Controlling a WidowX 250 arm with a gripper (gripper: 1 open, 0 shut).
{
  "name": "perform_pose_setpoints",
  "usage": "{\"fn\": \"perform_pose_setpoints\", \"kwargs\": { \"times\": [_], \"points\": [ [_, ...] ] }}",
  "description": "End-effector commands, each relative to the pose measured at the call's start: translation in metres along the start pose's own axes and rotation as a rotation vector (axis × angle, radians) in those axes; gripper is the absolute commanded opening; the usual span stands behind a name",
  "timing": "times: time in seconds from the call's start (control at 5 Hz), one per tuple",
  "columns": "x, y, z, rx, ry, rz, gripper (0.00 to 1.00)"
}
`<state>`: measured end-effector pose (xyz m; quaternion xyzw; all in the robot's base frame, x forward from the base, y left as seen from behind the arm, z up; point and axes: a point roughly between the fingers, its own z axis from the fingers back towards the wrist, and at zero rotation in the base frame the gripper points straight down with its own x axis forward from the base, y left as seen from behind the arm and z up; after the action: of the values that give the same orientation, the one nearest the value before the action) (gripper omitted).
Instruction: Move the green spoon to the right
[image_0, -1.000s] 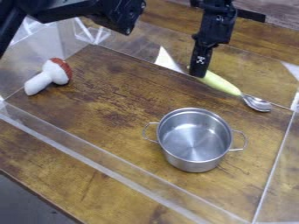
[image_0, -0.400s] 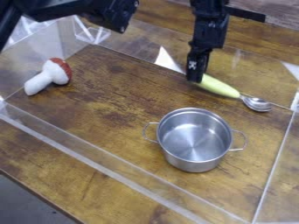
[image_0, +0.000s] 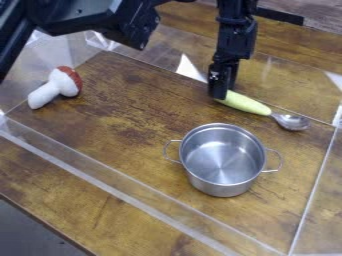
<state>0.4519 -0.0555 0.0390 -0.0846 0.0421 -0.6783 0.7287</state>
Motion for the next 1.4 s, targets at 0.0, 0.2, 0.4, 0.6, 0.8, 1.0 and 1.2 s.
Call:
{"fn": "perform_pose_setpoints", "kwargs": {
  "times": [0.0,0.2,0.4,0.6,0.8,1.0,1.2],
  "points": [
    [0.002,0.003,0.016,0.026,-0.020,-0.039,0.00],
    [0.004,0.005,0.007,-0.001,-0.032,-0.050,0.00],
    [0.008,0.005,0.000,-0.025,-0.046,-0.063,0.00],
    [0.008,0.003,-0.005,-0.046,-0.063,-0.080,1.00],
    [0.019,0.001,-0.009,-0.071,-0.079,-0.113,1.00],
    [0.031,-0.002,-0.013,-0.094,-0.092,-0.145,1.00],
    [0.034,-0.005,-0.016,-0.111,-0.097,-0.198,1.00]
  ]
}}
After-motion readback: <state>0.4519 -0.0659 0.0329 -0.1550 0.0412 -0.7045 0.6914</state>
